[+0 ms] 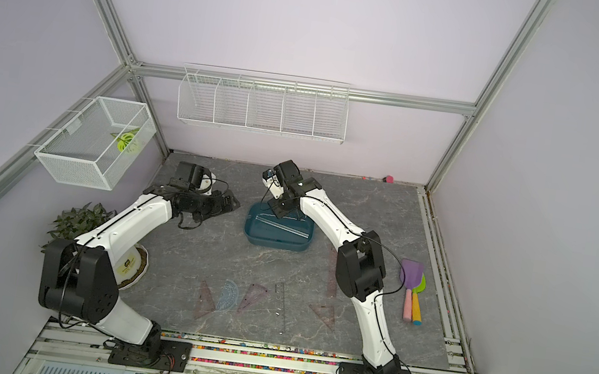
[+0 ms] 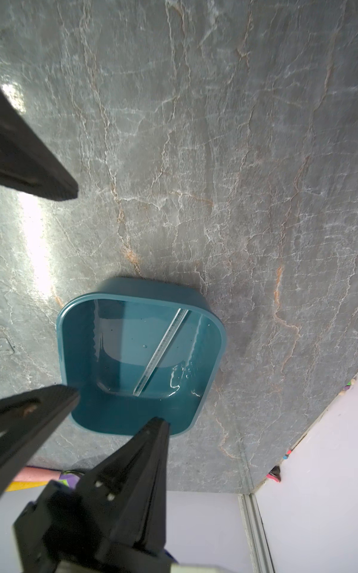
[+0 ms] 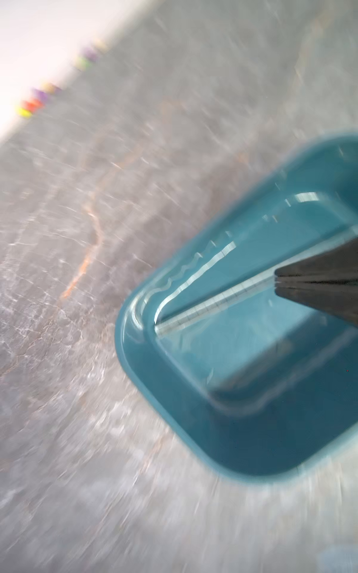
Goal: Put the scattered rulers into the storage box
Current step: Place the ruler in the storage box.
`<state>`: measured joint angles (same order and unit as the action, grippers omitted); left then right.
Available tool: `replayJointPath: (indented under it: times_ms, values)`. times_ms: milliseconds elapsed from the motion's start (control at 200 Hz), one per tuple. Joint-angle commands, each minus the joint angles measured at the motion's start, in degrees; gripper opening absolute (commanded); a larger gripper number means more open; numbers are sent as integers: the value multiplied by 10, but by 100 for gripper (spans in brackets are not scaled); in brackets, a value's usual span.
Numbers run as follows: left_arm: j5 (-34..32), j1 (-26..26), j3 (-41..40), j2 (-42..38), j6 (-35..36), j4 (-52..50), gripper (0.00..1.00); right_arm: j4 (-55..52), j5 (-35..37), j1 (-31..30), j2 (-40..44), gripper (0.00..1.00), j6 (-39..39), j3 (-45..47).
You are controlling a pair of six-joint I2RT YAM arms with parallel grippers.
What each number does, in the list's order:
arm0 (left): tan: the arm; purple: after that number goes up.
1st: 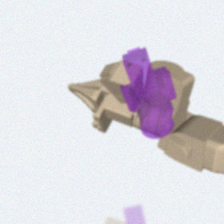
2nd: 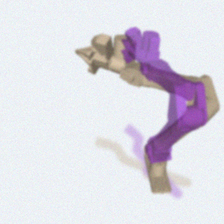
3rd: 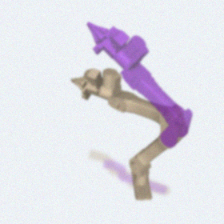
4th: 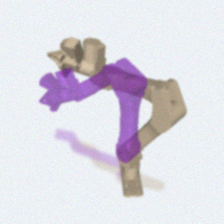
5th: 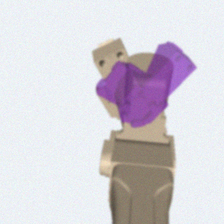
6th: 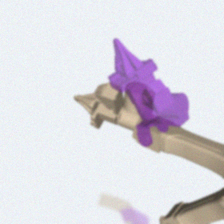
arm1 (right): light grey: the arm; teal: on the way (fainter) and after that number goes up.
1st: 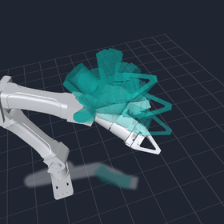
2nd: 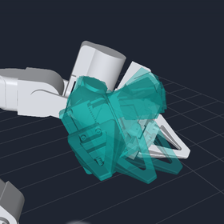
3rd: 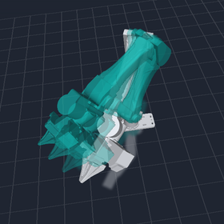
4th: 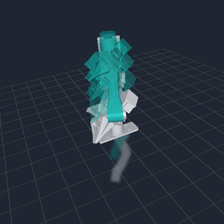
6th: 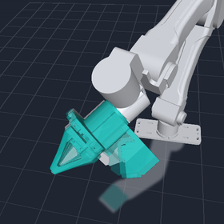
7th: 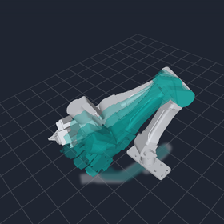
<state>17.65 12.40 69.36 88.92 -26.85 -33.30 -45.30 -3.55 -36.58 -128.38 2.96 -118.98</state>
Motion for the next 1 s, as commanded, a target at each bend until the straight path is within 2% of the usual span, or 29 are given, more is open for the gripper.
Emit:
replayJointPath:
  times_ms: [0,245,995]
  values:
    - [12,-2,13,12,8,-4,99,-51,-50,-8,4,7,-126,35]
    - [15,-2,17,20,9,-12,98,-18,-45,-15,0,7,-160,92]
    - [11,-2,19,30,11,-15,99,-19,-27,-2,-81,8,-152,36]
